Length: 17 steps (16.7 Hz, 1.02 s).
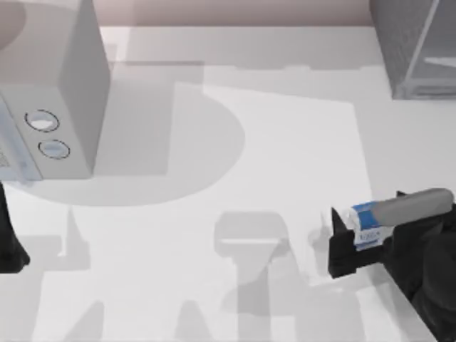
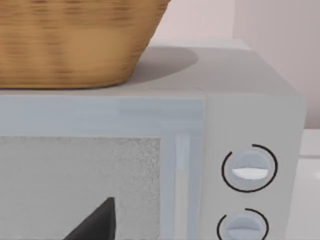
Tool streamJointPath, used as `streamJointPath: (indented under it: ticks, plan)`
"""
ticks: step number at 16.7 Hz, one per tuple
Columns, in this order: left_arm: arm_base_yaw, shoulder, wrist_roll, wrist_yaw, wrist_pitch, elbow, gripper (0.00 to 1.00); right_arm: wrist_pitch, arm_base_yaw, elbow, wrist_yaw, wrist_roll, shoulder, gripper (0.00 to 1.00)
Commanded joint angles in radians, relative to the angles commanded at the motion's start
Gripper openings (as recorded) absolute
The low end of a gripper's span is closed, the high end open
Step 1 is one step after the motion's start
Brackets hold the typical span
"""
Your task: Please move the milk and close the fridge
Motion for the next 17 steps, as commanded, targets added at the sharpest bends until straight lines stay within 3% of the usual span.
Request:
streamJointPath:
  ticks: [2,15,17]
  plan:
    - [0.0,0.0,0.0,0.0,0.0,0.0,1.0,0.0,0.0,0.0,0.0,0.0,0.0,1.0]
    - [0.0,0.0,0.0,0.0,0.0,0.0,1.0,0.0,0.0,0.0,0.0,0.0,0.0,0.02]
    - [0.0,0.0,0.0,0.0,0.0,0.0,1.0,0.0,0.0,0.0,0.0,0.0,0.0,0.0]
